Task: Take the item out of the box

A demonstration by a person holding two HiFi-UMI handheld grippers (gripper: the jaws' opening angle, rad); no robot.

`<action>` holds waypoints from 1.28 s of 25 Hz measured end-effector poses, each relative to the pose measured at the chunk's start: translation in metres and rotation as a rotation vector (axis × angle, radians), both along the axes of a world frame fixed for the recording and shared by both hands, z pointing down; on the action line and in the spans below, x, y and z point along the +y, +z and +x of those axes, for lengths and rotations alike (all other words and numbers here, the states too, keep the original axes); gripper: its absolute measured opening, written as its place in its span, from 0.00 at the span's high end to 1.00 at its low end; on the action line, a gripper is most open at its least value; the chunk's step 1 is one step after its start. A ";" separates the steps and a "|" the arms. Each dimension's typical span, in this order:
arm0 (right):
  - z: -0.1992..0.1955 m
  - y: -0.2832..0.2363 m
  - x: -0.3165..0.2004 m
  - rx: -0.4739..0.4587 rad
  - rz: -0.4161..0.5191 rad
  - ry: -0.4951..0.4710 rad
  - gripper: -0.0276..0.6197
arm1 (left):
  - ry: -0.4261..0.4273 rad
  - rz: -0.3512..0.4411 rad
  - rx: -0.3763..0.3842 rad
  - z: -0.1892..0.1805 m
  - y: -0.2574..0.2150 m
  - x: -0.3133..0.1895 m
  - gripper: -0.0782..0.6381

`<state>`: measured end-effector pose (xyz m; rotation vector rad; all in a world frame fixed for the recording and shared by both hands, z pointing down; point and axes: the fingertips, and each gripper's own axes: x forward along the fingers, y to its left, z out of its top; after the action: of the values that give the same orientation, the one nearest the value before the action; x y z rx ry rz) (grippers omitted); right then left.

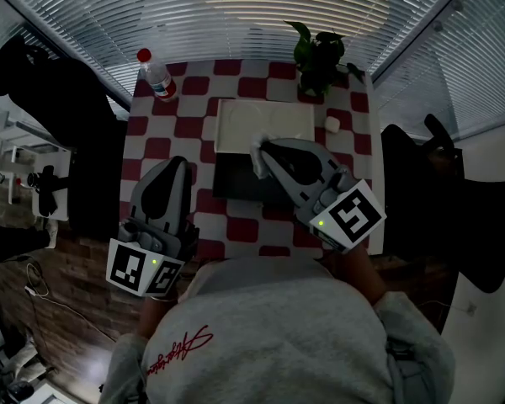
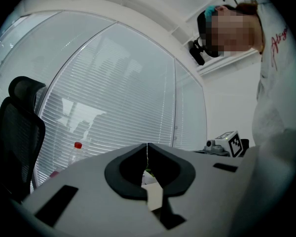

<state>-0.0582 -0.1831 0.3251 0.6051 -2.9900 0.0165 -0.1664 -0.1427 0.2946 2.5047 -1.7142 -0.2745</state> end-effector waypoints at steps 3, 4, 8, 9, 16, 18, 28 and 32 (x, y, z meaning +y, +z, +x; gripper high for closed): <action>0.002 -0.004 0.000 -0.019 0.003 -0.001 0.93 | 0.003 0.001 0.000 0.000 0.000 -0.001 0.87; 0.002 -0.005 0.000 -0.021 0.004 0.001 0.93 | 0.004 0.002 0.000 0.000 -0.001 -0.001 0.87; 0.004 -0.011 -0.001 -0.037 0.008 0.002 0.93 | 0.007 -0.001 -0.002 0.000 -0.002 -0.002 0.87; 0.004 -0.012 -0.001 -0.047 0.011 0.001 0.93 | 0.008 -0.001 -0.002 0.000 -0.002 -0.002 0.87; 0.008 -0.020 -0.001 -0.085 0.027 0.004 0.93 | 0.010 0.000 -0.003 0.001 -0.001 -0.003 0.87; 0.009 -0.020 -0.002 -0.083 0.024 0.006 0.93 | 0.010 -0.001 -0.003 0.001 -0.001 -0.004 0.87; 0.016 -0.029 -0.005 -0.135 0.040 0.028 0.93 | 0.012 -0.002 0.000 0.004 0.001 -0.006 0.87; 0.020 -0.028 -0.007 -0.142 0.041 0.040 0.93 | 0.013 0.001 0.001 0.005 0.001 -0.007 0.87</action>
<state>-0.0380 -0.1897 0.2967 0.6967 -3.1212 0.0010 -0.1614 -0.1496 0.2951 2.5151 -1.6975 -0.2749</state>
